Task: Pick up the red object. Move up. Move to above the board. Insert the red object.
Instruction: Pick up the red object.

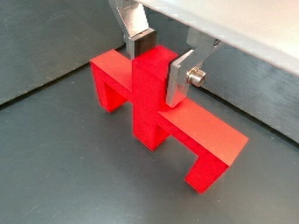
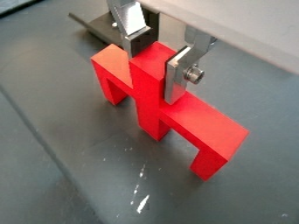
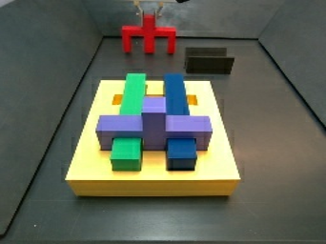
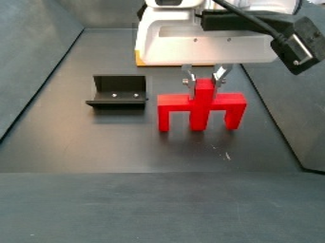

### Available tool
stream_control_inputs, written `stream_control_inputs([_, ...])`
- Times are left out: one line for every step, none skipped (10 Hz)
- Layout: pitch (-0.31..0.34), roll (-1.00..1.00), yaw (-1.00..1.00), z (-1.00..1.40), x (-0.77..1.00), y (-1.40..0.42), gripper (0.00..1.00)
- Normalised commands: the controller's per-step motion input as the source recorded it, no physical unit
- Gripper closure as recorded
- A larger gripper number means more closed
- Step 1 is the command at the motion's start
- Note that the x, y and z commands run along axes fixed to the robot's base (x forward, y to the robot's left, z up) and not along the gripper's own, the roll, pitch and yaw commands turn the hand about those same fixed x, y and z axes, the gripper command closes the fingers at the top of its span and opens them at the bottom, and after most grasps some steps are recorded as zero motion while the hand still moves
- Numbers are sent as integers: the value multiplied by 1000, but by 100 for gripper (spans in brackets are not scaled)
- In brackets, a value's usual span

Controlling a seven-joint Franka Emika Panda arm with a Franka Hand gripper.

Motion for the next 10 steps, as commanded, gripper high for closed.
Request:
stream_control_inputs([0,0,0,0,0,0,100])
stream_control_inputs([0,0,0,0,0,0,100])
stream_control_inputs([0,0,0,0,0,0,100])
stream_control_inputs([0,0,0,0,0,0,100])
stream_control_inputs([0,0,0,0,0,0,100])
stream_control_inputs([0,0,0,0,0,0,100])
stream_control_inputs([0,0,0,0,0,0,100])
stream_control_inputs([0,0,0,0,0,0,100])
stream_control_inputs([0,0,0,0,0,0,100])
stream_control_inputs([0,0,0,0,0,0,100])
